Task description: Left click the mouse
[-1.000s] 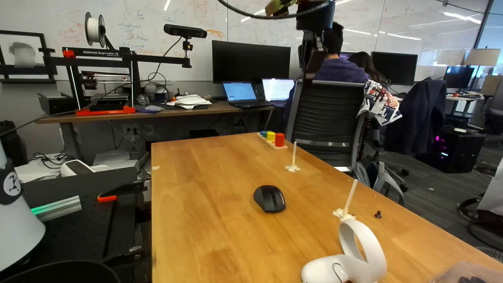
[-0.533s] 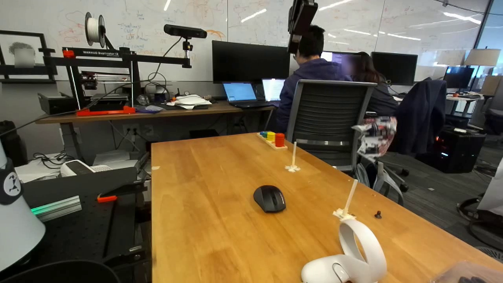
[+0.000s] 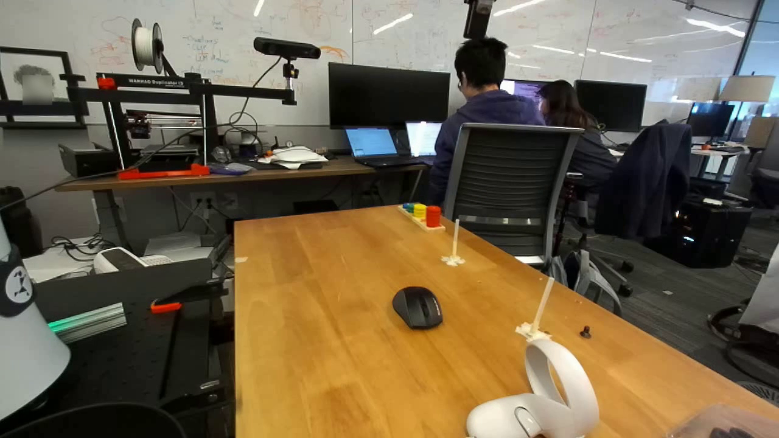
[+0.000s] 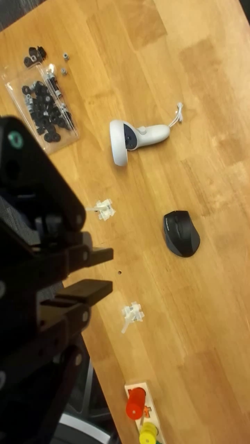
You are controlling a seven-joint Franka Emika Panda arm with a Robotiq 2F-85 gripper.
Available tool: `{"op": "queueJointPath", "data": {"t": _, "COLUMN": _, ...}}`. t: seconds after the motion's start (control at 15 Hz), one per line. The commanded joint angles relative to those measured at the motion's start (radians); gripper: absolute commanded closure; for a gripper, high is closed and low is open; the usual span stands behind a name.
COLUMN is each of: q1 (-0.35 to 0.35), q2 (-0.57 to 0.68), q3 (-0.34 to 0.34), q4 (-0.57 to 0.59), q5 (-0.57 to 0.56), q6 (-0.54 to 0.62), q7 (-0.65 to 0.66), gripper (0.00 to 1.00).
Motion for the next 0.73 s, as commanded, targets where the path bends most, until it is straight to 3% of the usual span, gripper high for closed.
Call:
{"op": "queueJointPath", "data": {"t": 0.0, "q1": -0.007, "q2": 0.016, "q3": 0.003, "q4": 0.071, "q5": 0.007, "q6": -0.085, "q7": -0.021, "gripper": 0.47}}
{"op": "queueJointPath", "data": {"t": 0.13, "q1": -0.016, "q2": 0.027, "q3": -0.001, "q4": 0.104, "q5": 0.075, "q6": -0.227, "q7": -0.055, "gripper": 0.31}}
{"op": "queueJointPath", "data": {"t": 0.2, "q1": -0.006, "q2": 0.005, "q3": 0.004, "q4": 0.041, "q5": 0.023, "q6": -0.118, "q7": -0.015, "gripper": 0.24}}
{"op": "queueJointPath", "data": {"t": 0.27, "q1": -0.006, "q2": 0.005, "q3": 0.004, "q4": 0.044, "q5": 0.029, "q6": -0.134, "q7": -0.019, "gripper": 0.43}}
{"op": "queueJointPath", "data": {"t": 0.4, "q1": -0.006, "q2": 0.007, "q3": 0.004, "q4": 0.040, "q5": 0.029, "q6": -0.131, "q7": -0.018, "gripper": 0.27}}
{"op": "queueJointPath", "data": {"t": 0.67, "q1": -0.006, "q2": 0.010, "q3": 0.004, "q4": 0.040, "q5": 0.029, "q6": -0.130, "q7": -0.018, "gripper": 0.24}}
